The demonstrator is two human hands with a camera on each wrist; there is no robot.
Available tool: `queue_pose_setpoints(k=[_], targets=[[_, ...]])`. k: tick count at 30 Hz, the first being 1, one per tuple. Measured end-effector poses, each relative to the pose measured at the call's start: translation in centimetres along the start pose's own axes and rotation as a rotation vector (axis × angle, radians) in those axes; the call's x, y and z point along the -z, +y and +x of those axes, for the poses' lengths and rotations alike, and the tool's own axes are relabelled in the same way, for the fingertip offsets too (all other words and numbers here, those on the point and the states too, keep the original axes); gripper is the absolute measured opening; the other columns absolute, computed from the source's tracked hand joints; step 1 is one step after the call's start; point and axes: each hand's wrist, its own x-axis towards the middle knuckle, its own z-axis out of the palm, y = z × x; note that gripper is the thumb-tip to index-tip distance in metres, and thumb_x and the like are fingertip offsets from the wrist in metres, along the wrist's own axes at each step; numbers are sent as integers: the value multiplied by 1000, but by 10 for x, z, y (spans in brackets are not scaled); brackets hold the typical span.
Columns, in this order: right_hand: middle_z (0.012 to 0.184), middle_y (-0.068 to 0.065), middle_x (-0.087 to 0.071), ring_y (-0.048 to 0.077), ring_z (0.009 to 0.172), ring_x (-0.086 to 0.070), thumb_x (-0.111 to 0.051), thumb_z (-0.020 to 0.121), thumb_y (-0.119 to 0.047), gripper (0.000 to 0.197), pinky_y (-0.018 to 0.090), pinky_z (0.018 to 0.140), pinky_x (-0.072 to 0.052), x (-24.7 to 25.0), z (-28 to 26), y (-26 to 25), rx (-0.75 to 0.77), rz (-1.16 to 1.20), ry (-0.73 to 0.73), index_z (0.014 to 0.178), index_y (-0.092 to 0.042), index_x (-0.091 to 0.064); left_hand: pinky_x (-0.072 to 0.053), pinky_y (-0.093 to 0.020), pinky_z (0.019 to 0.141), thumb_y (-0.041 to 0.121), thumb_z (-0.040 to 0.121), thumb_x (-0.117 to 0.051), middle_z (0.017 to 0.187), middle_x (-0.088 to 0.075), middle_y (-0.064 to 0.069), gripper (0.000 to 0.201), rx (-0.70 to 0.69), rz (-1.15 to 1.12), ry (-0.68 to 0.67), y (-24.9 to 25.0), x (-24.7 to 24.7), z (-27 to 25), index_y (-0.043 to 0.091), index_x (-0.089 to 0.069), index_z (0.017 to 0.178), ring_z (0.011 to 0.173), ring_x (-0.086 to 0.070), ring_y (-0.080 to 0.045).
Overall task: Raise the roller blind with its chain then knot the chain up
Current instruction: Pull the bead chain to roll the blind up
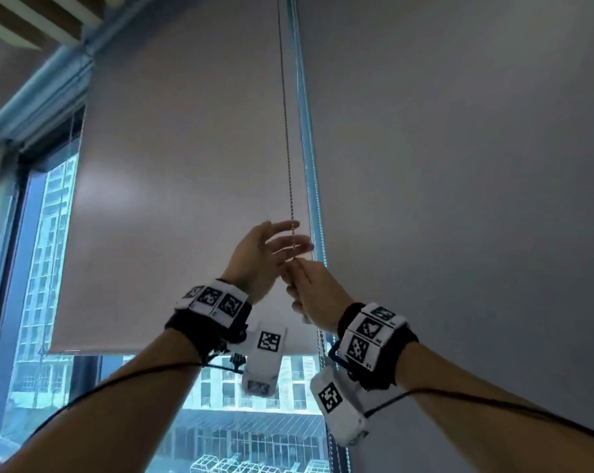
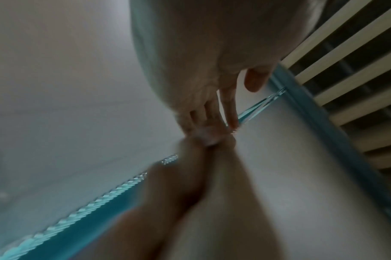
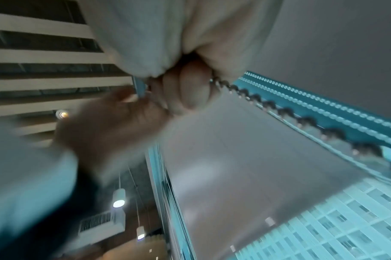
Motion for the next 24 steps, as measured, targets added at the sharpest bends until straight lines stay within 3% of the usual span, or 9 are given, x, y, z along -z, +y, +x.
queue_pose_setpoints(k=[3, 6, 9, 11, 13, 15, 18, 20, 24], targets=[[56, -1, -28, 1, 34, -24, -28, 104, -12, 28, 12, 37, -24, -12, -33, 10, 8, -45, -136, 83, -3, -44, -48, -28, 63, 30, 100, -35, 81, -62, -7, 35, -13, -17, 35, 29, -21, 22, 5, -54, 115, 68, -59, -18], [52, -3, -28, 0, 35, -23, -26, 105, -17, 36, 14, 38, -24, -19, -61, 29, -87, 10, -224, 71, -10, -36, -25, -20, 39, 18, 101, -32, 54, -37, 6, 26, -86, 163, 97, 24, -30, 24, 8, -56, 102, 42, -29, -7], [53, -3, -46, 8, 44, -41, -38, 100, -19, 33, 21, 48, -35, -7, -55, 43, -164, 97, -375, 72, -8, -52, -15, -14, 38, 16, 101, -28, 48, -25, 8, 31, -170, 258, 106, 7, -31, 9, 13, -49, 79, 37, -17, -7], [75, 8, -60, 22, 68, -56, -43, 91, -24, 27, 31, 67, -46, 7, -36, 35, -209, 299, -320, 86, -9, -65, -14, -14, 38, 18, 101, -29, 49, -25, 8, 32, -177, 256, 95, -3, -30, 0, 14, -46, 75, 37, -16, -7], [83, 14, -61, 27, 77, -57, -34, 93, -29, 36, 36, 76, -46, 22, -12, 16, -191, 480, -213, 93, -7, -62, -16, -15, 36, 18, 101, -31, 47, -27, 8, 32, -185, 278, 90, -13, -30, -9, 14, -46, 74, 35, -19, -7], [80, 10, -58, 22, 72, -53, -23, 99, -28, 41, 32, 71, -44, 33, 10, -14, -132, 487, -111, 93, -8, -58, -18, -15, 35, 19, 102, -32, 47, -30, 8, 32, -158, 271, 78, -24, -29, -20, 14, -45, 73, 34, -22, -6], [84, 10, -60, 20, 73, -58, -32, 101, -21, 30, 30, 69, -46, 35, 38, -48, -69, 458, 19, 111, -4, -55, -19, -20, 44, 28, 100, -35, 63, -36, -8, 30, -89, 291, 38, -44, -21, -38, 11, -45, 78, 45, -27, -13], [64, 3, -50, 14, 51, -48, -34, 102, -16, 25, 24, 50, -41, 29, 45, -52, -57, 512, 62, 104, -3, -55, -20, -26, 48, 27, 97, -40, 78, -47, -11, 27, -57, 314, -28, -60, -17, -51, 6, -53, 86, 56, -30, -18], [56, -2, -30, 3, 31, -24, -30, 103, -17, 30, 13, 33, -20, 10, 33, -29, 24, 290, 132, 79, -13, -48, -37, -23, 50, 3, 96, -38, 55, -56, 1, 31, 20, 287, -49, -67, -19, -58, 10, -59, 75, 46, -52, -9]])
